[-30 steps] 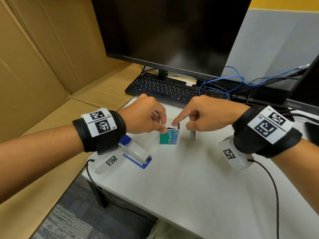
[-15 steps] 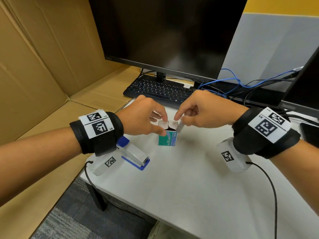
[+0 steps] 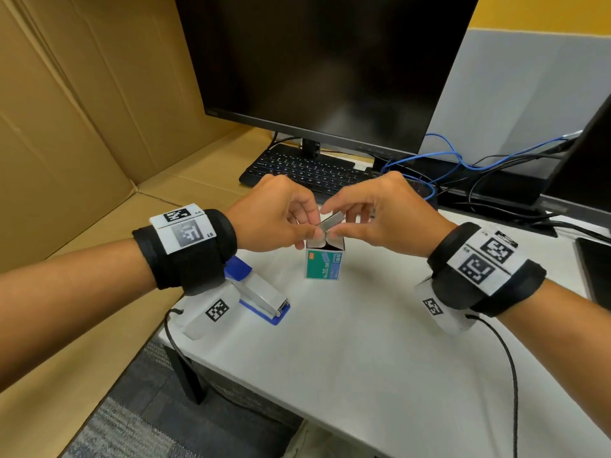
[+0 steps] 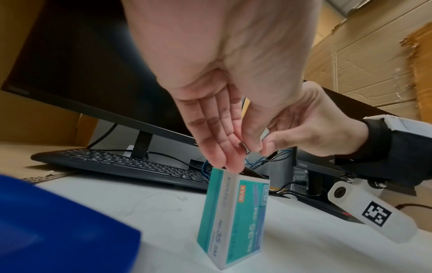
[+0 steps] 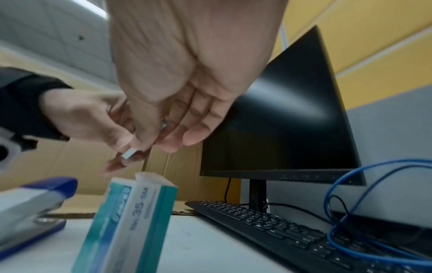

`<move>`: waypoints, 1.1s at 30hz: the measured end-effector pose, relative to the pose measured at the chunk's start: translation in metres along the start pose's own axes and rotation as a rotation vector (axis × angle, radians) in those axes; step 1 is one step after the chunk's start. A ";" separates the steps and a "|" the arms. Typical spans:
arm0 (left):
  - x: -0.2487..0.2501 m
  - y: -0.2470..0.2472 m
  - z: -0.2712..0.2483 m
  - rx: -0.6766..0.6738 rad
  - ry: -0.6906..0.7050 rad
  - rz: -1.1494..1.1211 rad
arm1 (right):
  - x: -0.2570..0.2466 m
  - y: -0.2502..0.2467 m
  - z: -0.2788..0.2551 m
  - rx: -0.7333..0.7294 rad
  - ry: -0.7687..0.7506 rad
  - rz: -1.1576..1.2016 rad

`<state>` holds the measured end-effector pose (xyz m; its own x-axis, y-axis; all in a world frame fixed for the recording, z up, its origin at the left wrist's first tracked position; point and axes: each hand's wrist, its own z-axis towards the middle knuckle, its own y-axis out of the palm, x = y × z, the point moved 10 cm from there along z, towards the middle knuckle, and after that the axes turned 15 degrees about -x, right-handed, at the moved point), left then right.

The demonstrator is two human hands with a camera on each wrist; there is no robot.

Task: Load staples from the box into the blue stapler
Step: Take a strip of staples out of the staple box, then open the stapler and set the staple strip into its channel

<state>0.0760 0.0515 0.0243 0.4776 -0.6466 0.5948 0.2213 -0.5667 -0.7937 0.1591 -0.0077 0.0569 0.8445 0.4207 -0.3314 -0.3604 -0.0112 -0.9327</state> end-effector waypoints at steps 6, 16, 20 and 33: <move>-0.003 0.001 -0.001 -0.034 -0.014 0.030 | -0.009 0.012 0.001 -0.009 0.014 -0.243; -0.053 0.013 -0.054 -0.429 -0.251 0.572 | 0.008 0.009 -0.018 0.093 0.087 -0.048; -0.063 0.028 -0.059 -0.455 -0.274 0.741 | 0.005 0.011 -0.025 0.084 0.093 -0.028; 0.027 0.091 -0.046 -0.542 0.083 0.401 | 0.017 -0.003 -0.070 0.106 0.148 -0.027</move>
<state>0.0696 -0.0407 -0.0259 0.3618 -0.8851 0.2927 -0.4276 -0.4366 -0.7915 0.2025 -0.0638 0.0444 0.9006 0.2814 -0.3312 -0.3702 0.0975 -0.9238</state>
